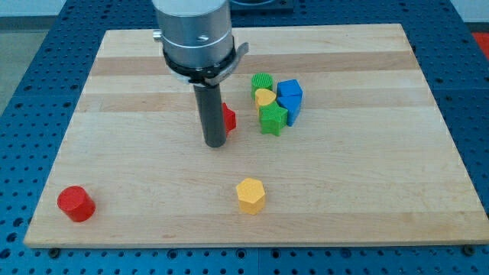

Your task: Place the red star left to the heart

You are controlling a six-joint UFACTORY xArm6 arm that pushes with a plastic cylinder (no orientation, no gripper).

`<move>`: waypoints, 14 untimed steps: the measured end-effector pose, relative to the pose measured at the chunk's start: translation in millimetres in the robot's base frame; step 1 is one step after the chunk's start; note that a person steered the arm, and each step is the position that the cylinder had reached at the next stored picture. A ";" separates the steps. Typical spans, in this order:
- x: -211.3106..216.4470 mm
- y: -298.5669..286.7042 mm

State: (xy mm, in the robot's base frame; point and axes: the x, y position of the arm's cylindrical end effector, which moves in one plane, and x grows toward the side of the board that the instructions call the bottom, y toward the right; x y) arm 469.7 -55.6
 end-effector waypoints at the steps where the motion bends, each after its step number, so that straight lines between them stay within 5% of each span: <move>1: -8.5 3.6; 4: -54.4 4.0; 7: -33.2 -21.8; 9: -77.0 -54.8; 14: -89.0 -26.8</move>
State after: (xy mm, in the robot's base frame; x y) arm 380.7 -82.4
